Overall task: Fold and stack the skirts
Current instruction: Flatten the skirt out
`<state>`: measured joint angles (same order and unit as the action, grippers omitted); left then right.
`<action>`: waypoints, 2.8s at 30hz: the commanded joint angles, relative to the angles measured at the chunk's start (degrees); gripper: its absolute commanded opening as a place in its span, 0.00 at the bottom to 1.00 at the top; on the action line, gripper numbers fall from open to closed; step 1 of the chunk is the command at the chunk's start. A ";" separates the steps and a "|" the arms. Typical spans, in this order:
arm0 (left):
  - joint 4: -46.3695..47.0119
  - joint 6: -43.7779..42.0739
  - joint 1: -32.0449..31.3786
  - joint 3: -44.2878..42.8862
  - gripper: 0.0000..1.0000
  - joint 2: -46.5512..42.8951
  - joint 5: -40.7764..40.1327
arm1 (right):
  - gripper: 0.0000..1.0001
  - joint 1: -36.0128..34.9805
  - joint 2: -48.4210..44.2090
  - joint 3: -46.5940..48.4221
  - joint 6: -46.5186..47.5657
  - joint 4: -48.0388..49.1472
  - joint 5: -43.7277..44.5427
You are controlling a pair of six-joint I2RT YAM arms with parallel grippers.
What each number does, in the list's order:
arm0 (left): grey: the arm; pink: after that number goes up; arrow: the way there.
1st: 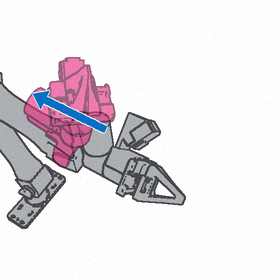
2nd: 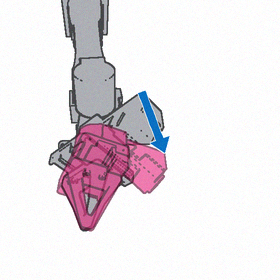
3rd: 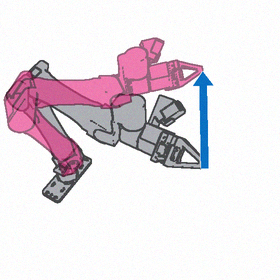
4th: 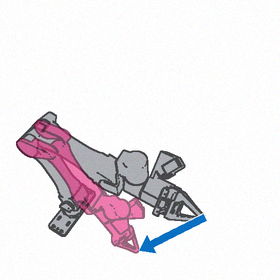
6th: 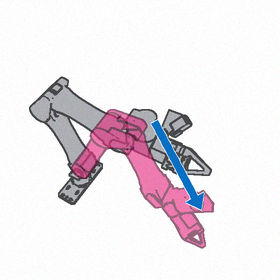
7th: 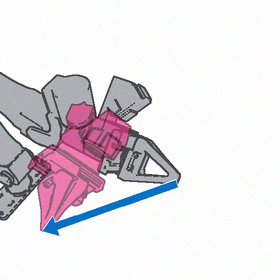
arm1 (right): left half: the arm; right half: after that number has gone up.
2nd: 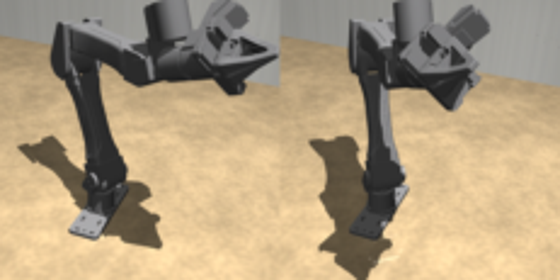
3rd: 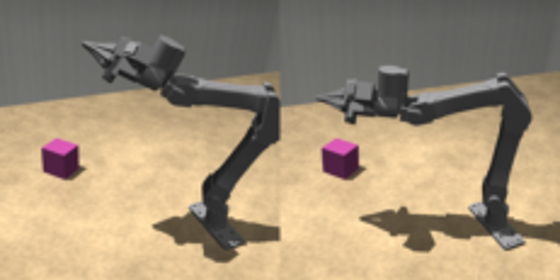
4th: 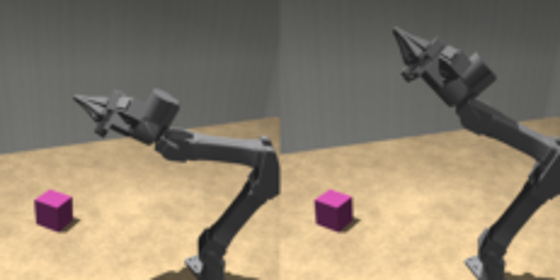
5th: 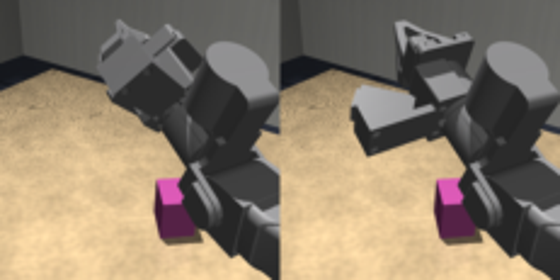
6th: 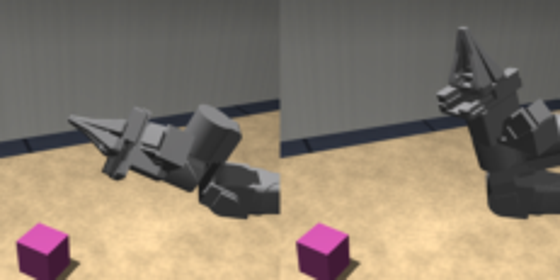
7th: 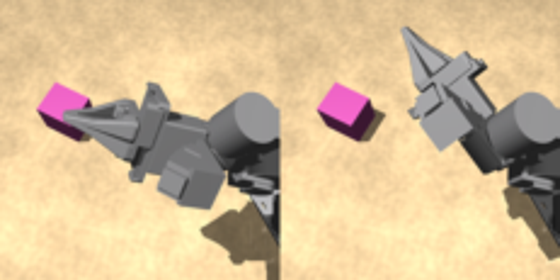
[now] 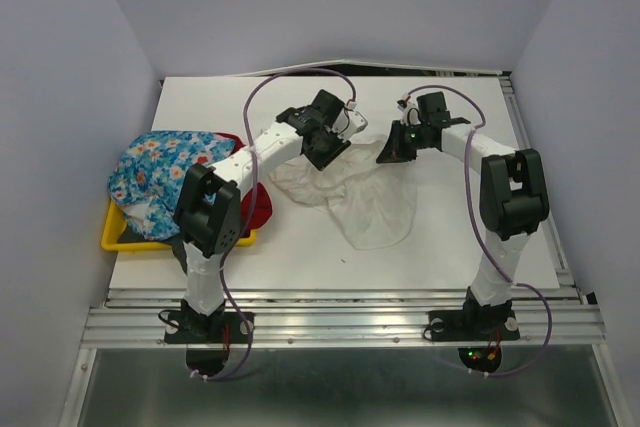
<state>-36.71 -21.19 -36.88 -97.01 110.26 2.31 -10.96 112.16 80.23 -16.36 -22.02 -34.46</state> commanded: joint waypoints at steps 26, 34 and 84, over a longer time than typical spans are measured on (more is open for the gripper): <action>-2.31 2.56 9.20 -19.98 0.10 -6.80 -10.05 | 0.01 0.94 -19.52 14.08 26.54 -4.43 32.17; 1.28 2.99 8.94 -13.21 0.00 -16.19 3.93 | 0.00 0.94 -25.58 14.70 29.89 -6.72 31.56; 16.49 15.64 5.24 1.74 0.00 -25.27 16.07 | 0.01 3.58 -28.66 14.52 17.40 -9.88 8.16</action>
<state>-23.88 -6.42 -33.34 -94.06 88.77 24.08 -7.38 87.05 93.84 -1.41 -33.15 -29.41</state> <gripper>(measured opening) 0.034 0.022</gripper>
